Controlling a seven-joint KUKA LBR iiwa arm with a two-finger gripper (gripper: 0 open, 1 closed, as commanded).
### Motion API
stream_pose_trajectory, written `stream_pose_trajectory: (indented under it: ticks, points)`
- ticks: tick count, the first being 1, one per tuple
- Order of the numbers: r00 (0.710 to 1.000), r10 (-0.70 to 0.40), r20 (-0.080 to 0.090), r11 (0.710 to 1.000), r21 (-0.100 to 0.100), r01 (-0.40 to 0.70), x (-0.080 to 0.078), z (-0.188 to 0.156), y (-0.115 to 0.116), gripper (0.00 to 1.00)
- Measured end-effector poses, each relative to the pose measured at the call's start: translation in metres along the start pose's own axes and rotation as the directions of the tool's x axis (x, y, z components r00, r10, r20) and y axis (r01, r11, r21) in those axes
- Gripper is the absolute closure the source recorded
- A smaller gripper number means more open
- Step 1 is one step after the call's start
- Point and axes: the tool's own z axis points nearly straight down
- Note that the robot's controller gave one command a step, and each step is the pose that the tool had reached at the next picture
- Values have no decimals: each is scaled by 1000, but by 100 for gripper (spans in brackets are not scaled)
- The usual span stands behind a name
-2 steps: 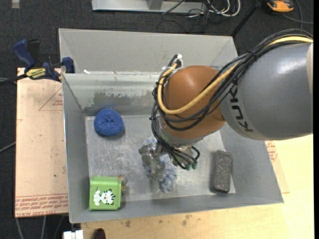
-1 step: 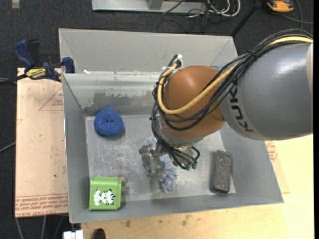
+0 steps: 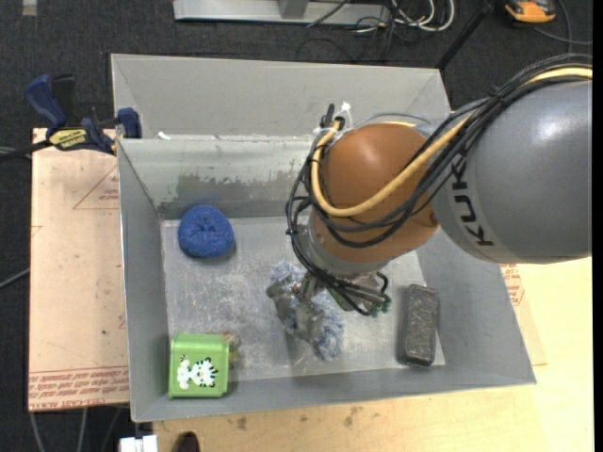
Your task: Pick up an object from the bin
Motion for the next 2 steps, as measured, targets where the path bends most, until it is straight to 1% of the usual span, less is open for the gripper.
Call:
stream_pose_trajectory:
  ticks: [1, 2]
  points:
    - [984, -177, -4, 984, -2, 177, -8, -53, -18, 100]
    - [987, -159, -2, 987, 0, 159, -10, -69, -19, 100]
